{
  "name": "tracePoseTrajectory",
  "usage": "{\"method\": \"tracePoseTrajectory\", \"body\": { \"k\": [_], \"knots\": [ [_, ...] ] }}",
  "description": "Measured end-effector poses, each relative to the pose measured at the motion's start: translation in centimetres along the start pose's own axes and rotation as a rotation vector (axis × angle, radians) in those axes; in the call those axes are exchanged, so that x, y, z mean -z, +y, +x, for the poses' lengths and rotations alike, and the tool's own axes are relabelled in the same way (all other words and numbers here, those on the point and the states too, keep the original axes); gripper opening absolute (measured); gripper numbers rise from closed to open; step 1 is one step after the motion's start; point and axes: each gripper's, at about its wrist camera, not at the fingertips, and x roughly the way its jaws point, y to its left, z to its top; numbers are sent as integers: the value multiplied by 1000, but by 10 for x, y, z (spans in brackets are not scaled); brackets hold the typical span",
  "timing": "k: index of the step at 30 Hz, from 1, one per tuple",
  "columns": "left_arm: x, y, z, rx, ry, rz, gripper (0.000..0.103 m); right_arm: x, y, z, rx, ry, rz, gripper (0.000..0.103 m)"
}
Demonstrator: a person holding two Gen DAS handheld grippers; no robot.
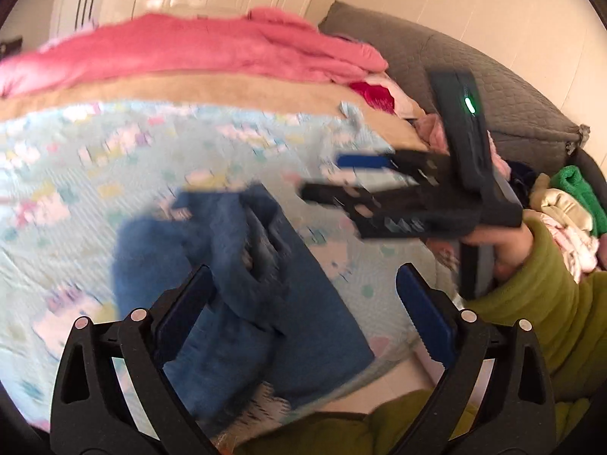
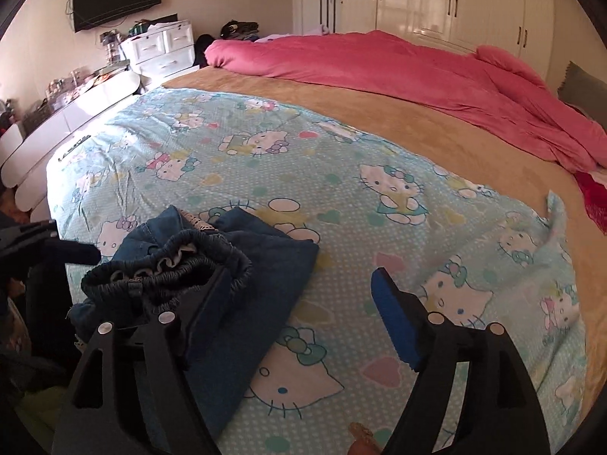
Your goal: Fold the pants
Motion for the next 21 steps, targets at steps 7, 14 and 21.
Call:
{"method": "tracePoseTrajectory", "body": {
  "k": [7,14,21],
  "knots": [
    [-14,58,10,-197,66,-72,79,17,4,-31,-68,-24,108,79],
    [1,73,18,-154,123,-82,62,14,38,-27,-209,1,174,92],
    [28,47,42,-157,183,-8,74,-7,41,23,-200,129,290,93]
  ]
}}
